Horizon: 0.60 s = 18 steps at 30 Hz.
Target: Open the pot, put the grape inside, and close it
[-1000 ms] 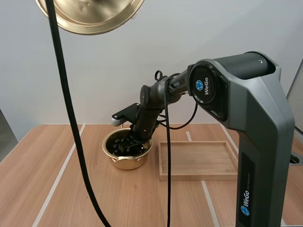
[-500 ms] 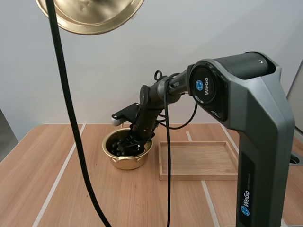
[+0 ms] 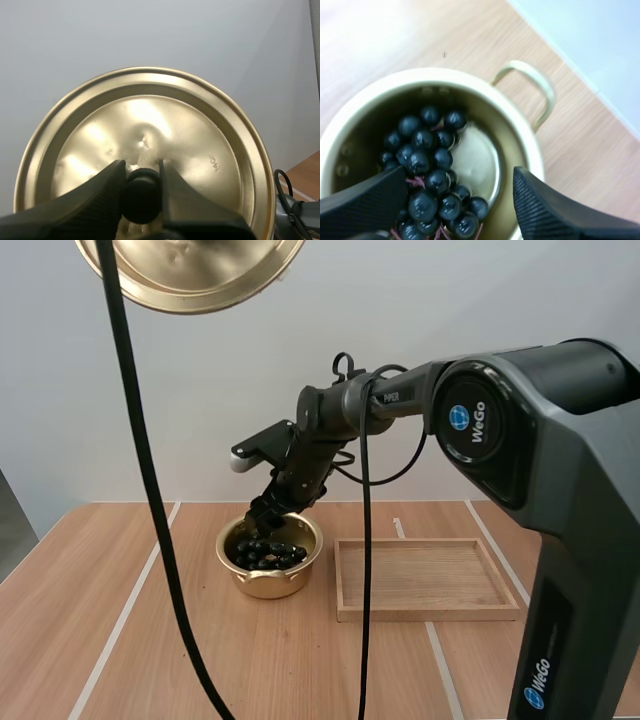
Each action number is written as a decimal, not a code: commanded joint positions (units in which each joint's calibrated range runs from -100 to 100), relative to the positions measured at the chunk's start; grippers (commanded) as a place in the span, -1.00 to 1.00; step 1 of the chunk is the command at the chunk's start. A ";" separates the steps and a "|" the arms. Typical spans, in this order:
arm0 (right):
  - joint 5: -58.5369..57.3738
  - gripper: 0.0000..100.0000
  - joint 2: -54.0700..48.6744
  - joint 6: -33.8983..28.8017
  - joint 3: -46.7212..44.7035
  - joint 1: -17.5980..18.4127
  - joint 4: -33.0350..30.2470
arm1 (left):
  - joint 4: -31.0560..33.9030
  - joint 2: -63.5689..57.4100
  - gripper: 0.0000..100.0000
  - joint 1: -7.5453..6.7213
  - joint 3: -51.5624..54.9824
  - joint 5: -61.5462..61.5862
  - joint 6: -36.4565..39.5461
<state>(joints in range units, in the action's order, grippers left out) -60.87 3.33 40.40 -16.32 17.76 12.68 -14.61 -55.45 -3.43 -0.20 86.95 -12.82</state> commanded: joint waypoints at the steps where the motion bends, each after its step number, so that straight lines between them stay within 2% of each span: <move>1: -0.54 1.00 -3.38 -0.17 1.43 -0.17 -0.42 | 0.06 -0.38 -1.00 0.03 -0.56 -0.87 0.53; 9: -0.58 1.00 -9.97 -1.71 1.44 -0.17 -1.17 | 4.67 -0.38 -1.00 0.03 -0.56 -4.26 1.15; 12: -0.58 1.00 -12.09 -3.54 1.44 -0.17 -4.19 | 4.67 -0.38 -1.00 0.03 -0.56 -4.58 1.14; 15: -2.14 1.00 -14.25 -5.73 1.44 -0.96 -7.53 | 4.67 -0.38 -1.00 0.03 -0.56 -6.17 2.02; 18: -4.36 1.00 -16.36 -6.14 1.44 -2.64 -7.50 | 4.67 -0.38 -1.00 0.03 -0.56 -6.91 2.31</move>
<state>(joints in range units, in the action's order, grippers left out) -63.34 -10.74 35.24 -15.32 16.30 6.49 -10.07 -55.45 -3.43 -0.20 82.78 -11.47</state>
